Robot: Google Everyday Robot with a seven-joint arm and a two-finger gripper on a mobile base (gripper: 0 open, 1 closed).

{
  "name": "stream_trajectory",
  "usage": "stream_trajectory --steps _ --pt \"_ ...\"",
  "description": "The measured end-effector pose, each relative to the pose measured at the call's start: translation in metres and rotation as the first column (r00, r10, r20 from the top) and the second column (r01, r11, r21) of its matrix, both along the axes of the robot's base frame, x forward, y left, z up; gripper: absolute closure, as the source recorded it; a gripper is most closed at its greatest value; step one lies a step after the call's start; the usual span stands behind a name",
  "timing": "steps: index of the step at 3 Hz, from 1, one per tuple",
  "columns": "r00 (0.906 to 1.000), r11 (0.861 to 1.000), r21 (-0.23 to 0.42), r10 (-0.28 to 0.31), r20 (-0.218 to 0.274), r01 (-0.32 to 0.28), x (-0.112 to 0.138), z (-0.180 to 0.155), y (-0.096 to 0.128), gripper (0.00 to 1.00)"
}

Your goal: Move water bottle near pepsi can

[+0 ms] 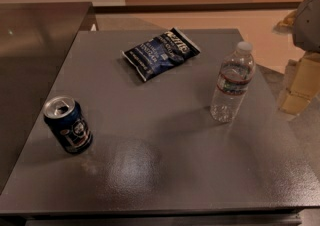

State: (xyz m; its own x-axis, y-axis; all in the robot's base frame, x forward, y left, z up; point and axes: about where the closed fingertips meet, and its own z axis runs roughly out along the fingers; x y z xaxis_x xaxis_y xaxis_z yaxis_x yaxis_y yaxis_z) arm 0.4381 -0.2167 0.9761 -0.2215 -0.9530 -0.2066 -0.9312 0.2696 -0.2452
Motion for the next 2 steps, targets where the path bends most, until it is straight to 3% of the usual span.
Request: stream_trajectory --steps 2 --pt "1.0 1.0 0.024 0.004 0.007 -0.004 0.0013 0.0005 0.0016 0.0"
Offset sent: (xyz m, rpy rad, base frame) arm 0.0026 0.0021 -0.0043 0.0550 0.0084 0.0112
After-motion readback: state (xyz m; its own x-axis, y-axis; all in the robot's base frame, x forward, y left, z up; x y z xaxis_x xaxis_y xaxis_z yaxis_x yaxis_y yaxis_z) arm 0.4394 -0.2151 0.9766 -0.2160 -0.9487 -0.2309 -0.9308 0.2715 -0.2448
